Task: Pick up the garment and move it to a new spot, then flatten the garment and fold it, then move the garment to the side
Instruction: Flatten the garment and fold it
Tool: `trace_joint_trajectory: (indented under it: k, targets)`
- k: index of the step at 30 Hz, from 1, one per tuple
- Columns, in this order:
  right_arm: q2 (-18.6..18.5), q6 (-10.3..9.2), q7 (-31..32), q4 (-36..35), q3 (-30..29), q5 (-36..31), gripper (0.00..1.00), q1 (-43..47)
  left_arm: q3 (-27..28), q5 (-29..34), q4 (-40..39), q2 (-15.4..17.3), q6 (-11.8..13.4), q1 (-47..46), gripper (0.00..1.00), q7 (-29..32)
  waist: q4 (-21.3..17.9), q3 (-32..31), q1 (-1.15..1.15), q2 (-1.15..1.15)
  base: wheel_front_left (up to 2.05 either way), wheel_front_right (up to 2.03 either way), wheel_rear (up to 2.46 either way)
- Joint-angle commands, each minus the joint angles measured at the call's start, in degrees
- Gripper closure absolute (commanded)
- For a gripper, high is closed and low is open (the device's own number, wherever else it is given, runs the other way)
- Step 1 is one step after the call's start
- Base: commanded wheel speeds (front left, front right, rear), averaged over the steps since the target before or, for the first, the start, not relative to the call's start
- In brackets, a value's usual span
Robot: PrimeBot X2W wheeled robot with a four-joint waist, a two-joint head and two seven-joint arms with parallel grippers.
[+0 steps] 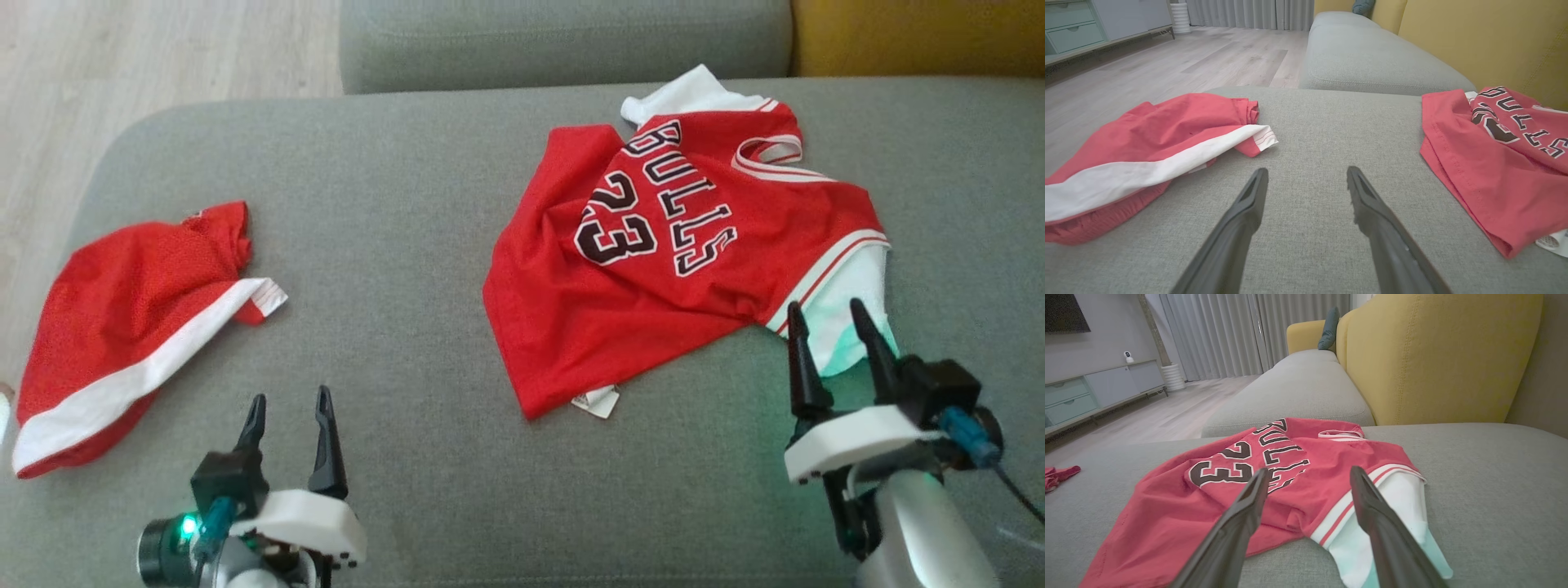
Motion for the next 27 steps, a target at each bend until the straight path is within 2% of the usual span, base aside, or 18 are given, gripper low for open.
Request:
trace_joint_trajectory:
  k: [1, 14, 17, 18, 19, 21, 24, 27]
  targets:
    - [-0.14, 0.37, -0.37, -1.30, 2.07, 0.79, 0.00, 0.10, 2.53, 0.57, -1.31, 0.44, -0.25, -0.73, 0.00, -0.29, 0.28, -1.01, 0.00, 0.00, 0.00, 0.00, 0.00]
    - [-0.14, 0.37, -0.37, -1.64, 4.90, 2.14, 0.00, 1.14, 2.03, 0.34, -1.21, 0.44, -1.91, -0.59, 0.00, -0.29, 0.00, -1.13, 0.00, 0.00, 0.00, 0.00, 0.00]
    - [-0.14, 0.37, -0.37, -2.15, 4.95, 1.93, 0.00, 0.39, -0.76, -1.31, -1.61, 0.44, -4.46, -1.76, 0.00, -0.29, -0.81, 0.87, 0.00, 0.00, 0.00, 0.00, 0.00]
    - [-0.14, 0.37, -0.37, -2.15, 4.95, 1.93, 0.00, 0.39, -0.76, -1.31, -1.61, 0.44, -4.46, -1.76, 0.00, -0.29, -0.81, 0.87, 0.00, 0.00, 0.00, 0.00, 0.00]
    - [-0.14, 0.37, -0.37, -2.31, 4.78, 1.87, 0.00, 0.05, -2.37, -2.66, -1.37, 0.44, -5.92, -2.22, 0.00, -0.29, -1.18, 1.73, 0.00, 0.00, 0.00, 0.00, 0.00]
    - [-0.14, 0.37, -0.37, -2.74, 4.51, 1.65, 0.00, -0.70, -4.60, -5.29, -0.15, 0.44, -6.98, -3.41, 0.00, -0.29, -2.15, 3.56, 0.00, 0.00, 0.00, 0.00, 0.00]
    - [-0.14, 0.37, -0.37, -3.58, 3.95, 1.14, 0.00, -2.13, -9.15, -9.33, 2.31, 0.44, -9.17, -6.67, 0.00, -0.29, -4.61, 6.91, 0.00, 0.00, 0.00, 0.00, 0.00]
    - [-0.14, 0.37, -0.37, -4.29, 2.89, 0.70, 0.00, -2.92, -12.55, -10.26, 4.37, 0.44, -10.93, -8.79, 0.00, -0.29, -6.30, 8.83, 0.00, 0.00, 0.00, 0.00, 0.00]
